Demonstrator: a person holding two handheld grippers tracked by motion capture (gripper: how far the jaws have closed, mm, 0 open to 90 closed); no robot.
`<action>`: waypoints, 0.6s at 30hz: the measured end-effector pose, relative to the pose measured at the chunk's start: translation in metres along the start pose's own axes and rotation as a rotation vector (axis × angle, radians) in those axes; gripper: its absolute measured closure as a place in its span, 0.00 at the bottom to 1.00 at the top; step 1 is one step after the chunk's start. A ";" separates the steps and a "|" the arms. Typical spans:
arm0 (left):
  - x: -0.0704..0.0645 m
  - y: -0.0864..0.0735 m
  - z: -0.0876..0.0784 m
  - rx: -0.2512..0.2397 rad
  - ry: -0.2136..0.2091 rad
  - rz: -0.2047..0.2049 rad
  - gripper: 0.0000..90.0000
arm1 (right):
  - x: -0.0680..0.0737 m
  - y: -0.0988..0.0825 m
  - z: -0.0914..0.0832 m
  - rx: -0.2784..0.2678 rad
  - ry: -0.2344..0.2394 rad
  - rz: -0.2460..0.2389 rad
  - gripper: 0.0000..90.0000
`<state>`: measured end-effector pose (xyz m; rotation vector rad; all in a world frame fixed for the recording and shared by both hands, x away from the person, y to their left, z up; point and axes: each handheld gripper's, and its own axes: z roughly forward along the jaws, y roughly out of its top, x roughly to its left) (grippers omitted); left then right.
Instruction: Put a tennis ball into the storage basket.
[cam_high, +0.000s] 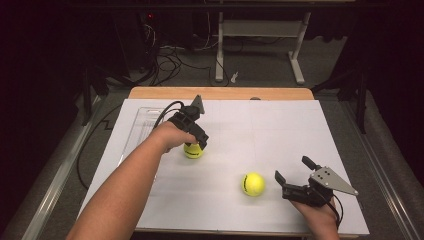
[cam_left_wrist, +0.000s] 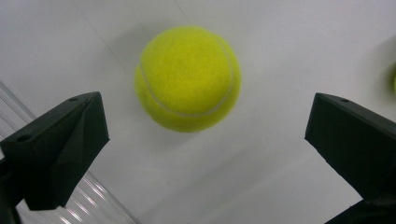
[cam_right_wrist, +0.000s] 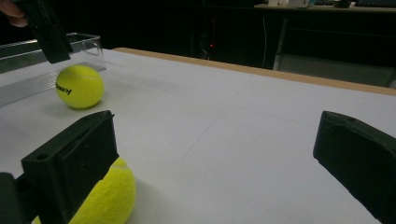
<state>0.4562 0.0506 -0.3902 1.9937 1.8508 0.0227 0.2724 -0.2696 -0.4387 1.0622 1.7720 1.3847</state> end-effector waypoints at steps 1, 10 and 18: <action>0.000 0.000 0.002 -0.001 0.004 -0.002 0.01 | 0.000 0.000 0.000 0.000 0.000 0.000 0.00; -0.001 -0.002 0.013 0.026 0.010 -0.005 0.01 | -0.001 0.000 0.000 -0.001 0.000 0.000 0.00; 0.001 -0.004 0.023 0.031 0.027 -0.011 0.01 | -0.001 0.000 0.000 -0.001 0.000 0.000 0.00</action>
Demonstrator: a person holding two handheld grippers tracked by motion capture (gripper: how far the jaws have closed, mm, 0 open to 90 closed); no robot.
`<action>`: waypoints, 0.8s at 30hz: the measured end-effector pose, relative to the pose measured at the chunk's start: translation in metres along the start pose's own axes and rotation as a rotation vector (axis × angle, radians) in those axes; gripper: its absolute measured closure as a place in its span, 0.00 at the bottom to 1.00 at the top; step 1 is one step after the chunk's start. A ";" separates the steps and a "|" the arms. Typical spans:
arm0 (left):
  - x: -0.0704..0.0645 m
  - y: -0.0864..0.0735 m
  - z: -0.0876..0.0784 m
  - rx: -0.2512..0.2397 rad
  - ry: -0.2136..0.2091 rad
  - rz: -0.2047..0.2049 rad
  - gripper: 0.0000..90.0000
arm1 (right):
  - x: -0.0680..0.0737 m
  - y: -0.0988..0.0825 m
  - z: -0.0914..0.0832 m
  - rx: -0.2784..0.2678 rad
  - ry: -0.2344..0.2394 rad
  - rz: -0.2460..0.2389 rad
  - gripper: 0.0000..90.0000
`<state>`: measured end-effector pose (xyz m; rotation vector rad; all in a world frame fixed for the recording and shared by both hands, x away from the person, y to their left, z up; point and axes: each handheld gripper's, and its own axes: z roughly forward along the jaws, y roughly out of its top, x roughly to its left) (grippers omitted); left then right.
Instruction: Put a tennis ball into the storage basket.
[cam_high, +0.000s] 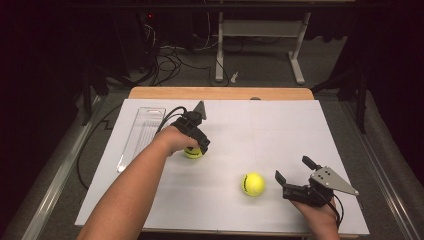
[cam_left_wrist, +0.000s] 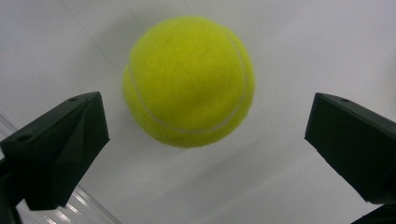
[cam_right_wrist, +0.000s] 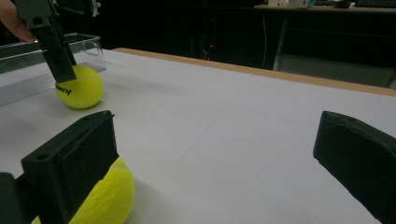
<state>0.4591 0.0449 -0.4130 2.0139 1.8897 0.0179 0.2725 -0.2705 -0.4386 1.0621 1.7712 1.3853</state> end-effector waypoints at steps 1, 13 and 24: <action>0.000 0.000 0.001 0.003 -0.001 0.000 0.01 | 0.000 0.000 0.000 0.000 0.000 -0.001 0.00; 0.002 0.000 0.011 -0.004 0.019 -0.008 0.03 | 0.000 0.000 0.000 -0.001 0.002 -0.002 0.00; 0.004 0.001 0.013 -0.011 0.009 -0.025 0.17 | 0.000 0.000 0.000 0.000 0.001 0.000 0.00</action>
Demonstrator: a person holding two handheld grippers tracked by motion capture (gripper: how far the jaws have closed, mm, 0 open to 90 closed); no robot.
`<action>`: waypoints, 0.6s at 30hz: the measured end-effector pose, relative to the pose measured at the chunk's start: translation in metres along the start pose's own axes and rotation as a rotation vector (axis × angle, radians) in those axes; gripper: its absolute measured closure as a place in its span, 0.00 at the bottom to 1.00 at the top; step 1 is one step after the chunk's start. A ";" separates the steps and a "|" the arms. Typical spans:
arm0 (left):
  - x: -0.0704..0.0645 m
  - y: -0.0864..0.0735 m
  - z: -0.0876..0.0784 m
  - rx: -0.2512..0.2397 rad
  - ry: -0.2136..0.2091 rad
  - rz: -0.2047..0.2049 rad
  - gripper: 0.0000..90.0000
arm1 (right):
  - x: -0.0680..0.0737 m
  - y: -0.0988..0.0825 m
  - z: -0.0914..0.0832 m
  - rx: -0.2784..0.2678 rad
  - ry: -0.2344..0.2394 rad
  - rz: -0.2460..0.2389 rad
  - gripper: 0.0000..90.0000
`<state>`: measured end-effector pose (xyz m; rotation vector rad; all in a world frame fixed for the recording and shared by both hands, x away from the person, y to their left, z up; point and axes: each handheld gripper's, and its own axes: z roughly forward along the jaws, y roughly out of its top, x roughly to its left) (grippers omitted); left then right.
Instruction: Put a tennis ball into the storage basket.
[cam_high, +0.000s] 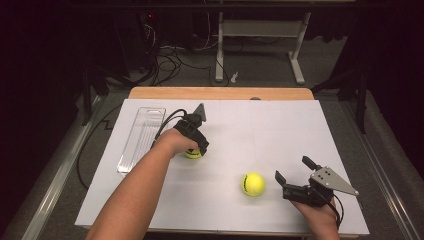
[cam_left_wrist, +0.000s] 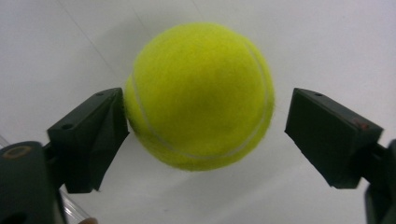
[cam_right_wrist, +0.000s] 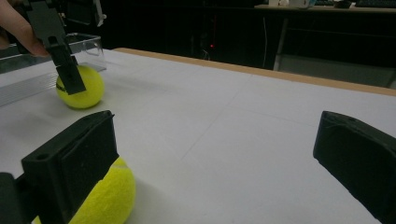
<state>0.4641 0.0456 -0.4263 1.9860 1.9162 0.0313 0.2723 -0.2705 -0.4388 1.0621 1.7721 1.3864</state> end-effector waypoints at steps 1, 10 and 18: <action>0.000 0.000 0.000 0.002 0.002 0.000 0.17 | 0.000 0.000 0.000 0.000 0.001 -0.001 0.00; 0.002 -0.001 0.004 0.002 0.006 0.007 0.25 | 0.000 -0.001 0.000 0.002 0.003 0.002 0.00; 0.003 -0.002 0.004 0.001 -0.001 0.011 0.29 | 0.001 0.000 0.000 0.001 0.001 -0.001 0.00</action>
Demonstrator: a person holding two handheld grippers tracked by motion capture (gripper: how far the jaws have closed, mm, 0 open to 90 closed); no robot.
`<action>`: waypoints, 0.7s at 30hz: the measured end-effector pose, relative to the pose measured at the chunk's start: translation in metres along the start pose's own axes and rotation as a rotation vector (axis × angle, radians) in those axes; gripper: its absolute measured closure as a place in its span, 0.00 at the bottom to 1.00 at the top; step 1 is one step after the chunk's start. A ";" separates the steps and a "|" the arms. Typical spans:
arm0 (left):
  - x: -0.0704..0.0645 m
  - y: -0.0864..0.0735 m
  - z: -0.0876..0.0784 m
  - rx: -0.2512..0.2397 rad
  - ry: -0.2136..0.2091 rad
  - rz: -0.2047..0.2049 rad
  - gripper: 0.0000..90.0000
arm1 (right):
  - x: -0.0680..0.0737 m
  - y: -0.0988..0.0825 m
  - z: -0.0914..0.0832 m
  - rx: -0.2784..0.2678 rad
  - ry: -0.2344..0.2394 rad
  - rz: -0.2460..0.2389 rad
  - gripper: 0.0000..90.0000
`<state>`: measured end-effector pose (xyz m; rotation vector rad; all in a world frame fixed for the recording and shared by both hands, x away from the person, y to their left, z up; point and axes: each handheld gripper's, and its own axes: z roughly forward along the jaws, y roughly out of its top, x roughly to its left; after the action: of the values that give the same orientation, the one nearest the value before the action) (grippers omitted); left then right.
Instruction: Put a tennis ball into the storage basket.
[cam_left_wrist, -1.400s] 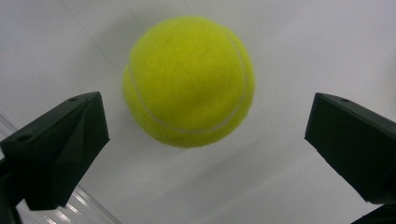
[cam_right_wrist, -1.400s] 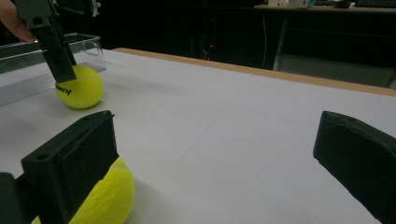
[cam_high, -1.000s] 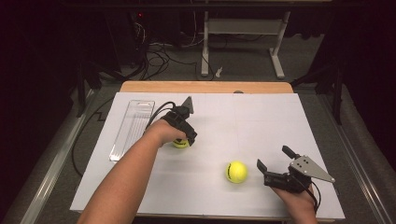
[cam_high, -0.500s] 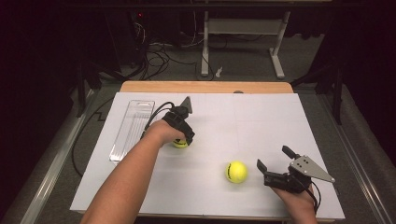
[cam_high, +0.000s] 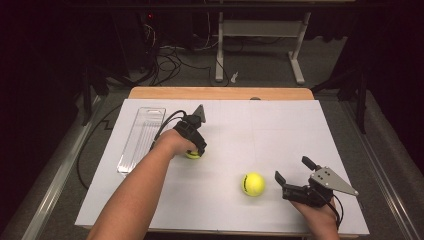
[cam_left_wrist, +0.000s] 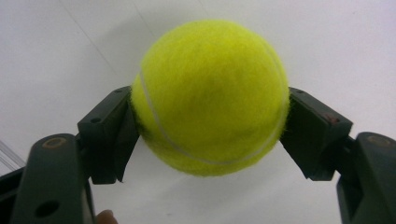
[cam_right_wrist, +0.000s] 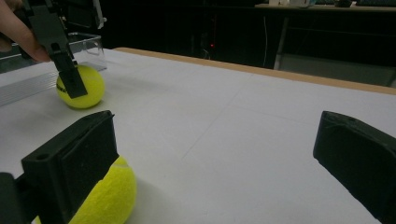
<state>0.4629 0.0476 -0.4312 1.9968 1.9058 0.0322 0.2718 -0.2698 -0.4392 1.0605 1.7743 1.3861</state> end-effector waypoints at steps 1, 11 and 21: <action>0.000 0.000 0.000 -0.002 0.001 0.001 0.29 | 0.000 0.000 0.000 0.000 0.001 -0.002 0.00; 0.004 0.000 -0.015 0.000 -0.011 -0.008 0.29 | 0.000 0.000 0.000 0.000 -0.002 -0.002 0.00; 0.003 -0.006 -0.035 0.022 -0.040 -0.002 0.30 | 0.002 0.000 0.001 0.004 0.001 -0.007 0.00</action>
<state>0.4483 0.0599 -0.4009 1.9951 1.8914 -0.0291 0.2720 -0.2680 -0.4394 1.0556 1.7804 1.3793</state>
